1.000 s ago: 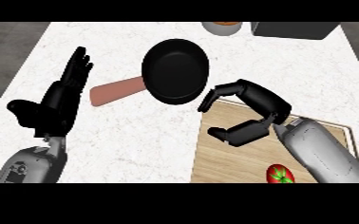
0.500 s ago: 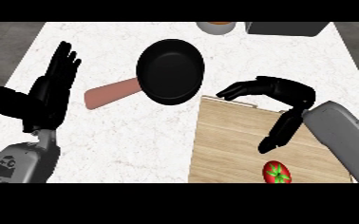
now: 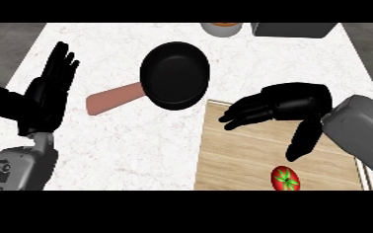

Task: Pick the tomato from the tray and place it in the pot

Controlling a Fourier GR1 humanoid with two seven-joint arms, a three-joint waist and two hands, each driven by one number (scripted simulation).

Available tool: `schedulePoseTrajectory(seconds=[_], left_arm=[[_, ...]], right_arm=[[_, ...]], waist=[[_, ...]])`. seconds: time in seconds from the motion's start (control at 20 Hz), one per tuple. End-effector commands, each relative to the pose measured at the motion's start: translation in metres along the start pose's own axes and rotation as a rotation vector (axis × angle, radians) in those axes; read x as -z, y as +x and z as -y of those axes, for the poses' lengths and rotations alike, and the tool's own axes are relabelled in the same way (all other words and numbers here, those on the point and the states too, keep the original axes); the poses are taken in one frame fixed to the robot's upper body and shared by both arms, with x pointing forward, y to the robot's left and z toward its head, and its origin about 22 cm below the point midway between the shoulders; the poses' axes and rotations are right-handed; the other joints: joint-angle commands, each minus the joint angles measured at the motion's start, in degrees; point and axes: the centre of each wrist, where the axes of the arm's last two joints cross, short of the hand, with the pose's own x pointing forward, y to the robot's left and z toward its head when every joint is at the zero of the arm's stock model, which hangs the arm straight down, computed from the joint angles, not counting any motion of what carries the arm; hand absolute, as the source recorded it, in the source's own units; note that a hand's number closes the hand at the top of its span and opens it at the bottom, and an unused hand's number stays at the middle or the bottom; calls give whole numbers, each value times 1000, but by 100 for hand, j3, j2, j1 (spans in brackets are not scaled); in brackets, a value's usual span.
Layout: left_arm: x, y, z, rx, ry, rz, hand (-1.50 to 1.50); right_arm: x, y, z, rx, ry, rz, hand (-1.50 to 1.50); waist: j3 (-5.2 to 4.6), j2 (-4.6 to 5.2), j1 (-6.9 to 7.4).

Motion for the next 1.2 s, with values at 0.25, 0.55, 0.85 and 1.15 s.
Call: schedulePoseTrajectory(seconds=[0.25, 0.55, 0.85, 1.15], left_arm=[[-8, 5, -14, -4, 9, -8, 0], [-2, -5, -4, 1, 32, -23, 0], [1, -7, 0, 4, 26, -18, 0], [3, -11, -23, -5, 38, -18, 0]], right_arm=[[5, 27, -26, -144, 435, 5, -150], [7, 14, -66, -141, 482, 26, -150], [7, 7, -50, -175, 495, -20, -150], [18, 0, -70, -255, 474, -101, -150]], waist=[[-4, -62, -139], [-3, -34, -213], [-7, -32, -205], [-8, -39, -224]])
